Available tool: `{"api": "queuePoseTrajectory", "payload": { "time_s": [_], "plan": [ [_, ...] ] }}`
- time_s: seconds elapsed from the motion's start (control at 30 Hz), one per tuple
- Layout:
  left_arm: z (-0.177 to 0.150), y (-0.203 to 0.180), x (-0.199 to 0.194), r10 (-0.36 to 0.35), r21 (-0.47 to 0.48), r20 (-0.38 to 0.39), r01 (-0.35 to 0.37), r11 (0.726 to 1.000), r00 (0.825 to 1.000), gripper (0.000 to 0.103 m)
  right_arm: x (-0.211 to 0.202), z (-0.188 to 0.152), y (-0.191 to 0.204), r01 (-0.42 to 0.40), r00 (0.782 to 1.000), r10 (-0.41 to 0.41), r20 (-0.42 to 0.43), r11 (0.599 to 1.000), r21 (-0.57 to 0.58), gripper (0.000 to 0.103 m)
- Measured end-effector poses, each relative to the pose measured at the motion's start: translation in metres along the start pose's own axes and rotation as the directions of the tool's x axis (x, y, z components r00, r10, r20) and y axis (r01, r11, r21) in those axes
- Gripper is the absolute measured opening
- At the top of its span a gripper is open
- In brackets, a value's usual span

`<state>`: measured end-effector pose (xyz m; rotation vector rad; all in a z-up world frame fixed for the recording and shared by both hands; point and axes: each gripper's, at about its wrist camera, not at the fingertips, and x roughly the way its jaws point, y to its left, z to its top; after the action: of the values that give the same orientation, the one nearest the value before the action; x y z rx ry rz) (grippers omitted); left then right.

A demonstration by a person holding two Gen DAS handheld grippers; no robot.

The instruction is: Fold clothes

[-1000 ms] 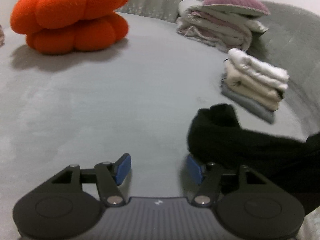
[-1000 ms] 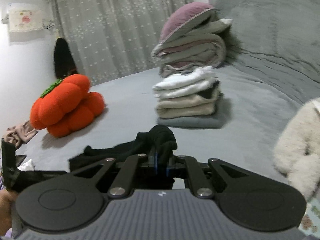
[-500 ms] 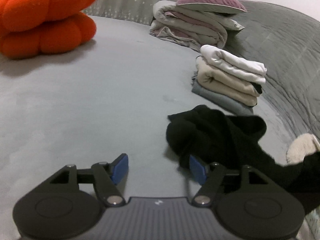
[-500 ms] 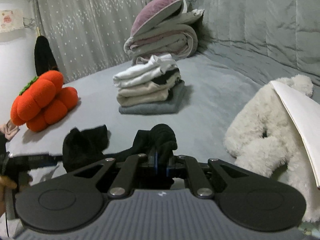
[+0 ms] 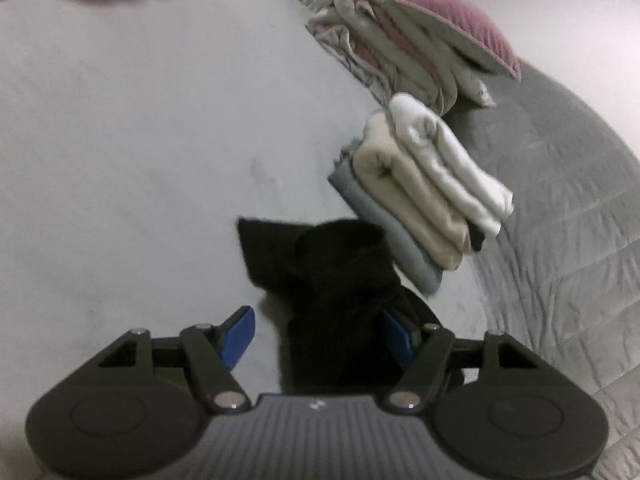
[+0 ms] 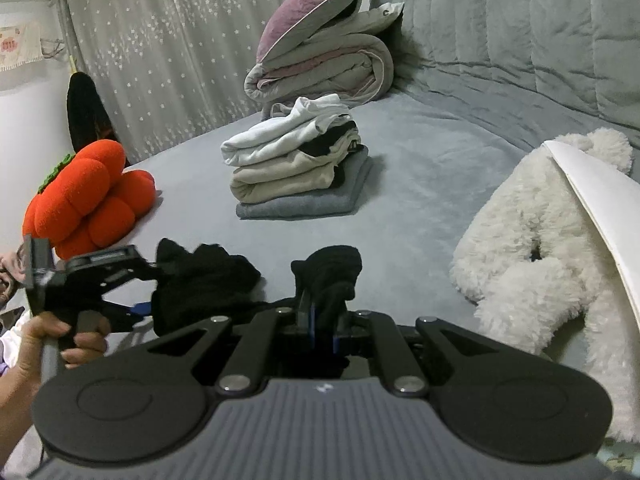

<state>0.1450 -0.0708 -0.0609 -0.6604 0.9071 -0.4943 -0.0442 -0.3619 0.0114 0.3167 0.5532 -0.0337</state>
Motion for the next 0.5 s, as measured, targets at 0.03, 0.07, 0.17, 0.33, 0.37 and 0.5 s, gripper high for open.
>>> {"api": "queuePoseTrajectory", "payload": {
  "time_s": [0.03,0.07,0.17,0.33,0.37,0.5],
  "plan": [
    [-0.002,-0.004,0.003,0.001,-0.001,-0.012,-0.001,1.000,1.000,0.057,0.001,0.000,0.001,-0.002,1.000,0.002,0.000,1.000,0.003,0.009],
    [-0.004,-0.008,0.007,0.002,-0.003,-0.025,-0.002,1.000,1.000,0.041,0.001,0.001,0.002,-0.004,1.000,0.004,0.000,1.000,0.005,0.009],
    [-0.010,-0.024,0.013,0.063,0.016,-0.028,-0.063,0.998,0.998,0.017,0.004,0.002,0.005,-0.011,1.000,0.011,0.001,1.000,0.012,0.009],
    [-0.018,-0.049,-0.018,0.142,0.100,0.074,-0.149,0.984,0.987,0.012,0.003,0.005,0.012,-0.017,1.000,0.017,0.022,1.000,-0.004,0.009],
    [-0.020,-0.051,-0.029,0.145,0.114,0.098,-0.156,0.981,0.985,0.012,0.003,0.005,0.012,-0.020,0.999,0.020,0.026,1.000,-0.003,0.009],
    [-0.026,-0.052,-0.078,0.169,0.127,0.165,-0.191,0.973,0.972,0.012,0.000,0.011,0.012,-0.050,0.998,0.048,0.036,0.998,0.038,0.009]
  ]
}}
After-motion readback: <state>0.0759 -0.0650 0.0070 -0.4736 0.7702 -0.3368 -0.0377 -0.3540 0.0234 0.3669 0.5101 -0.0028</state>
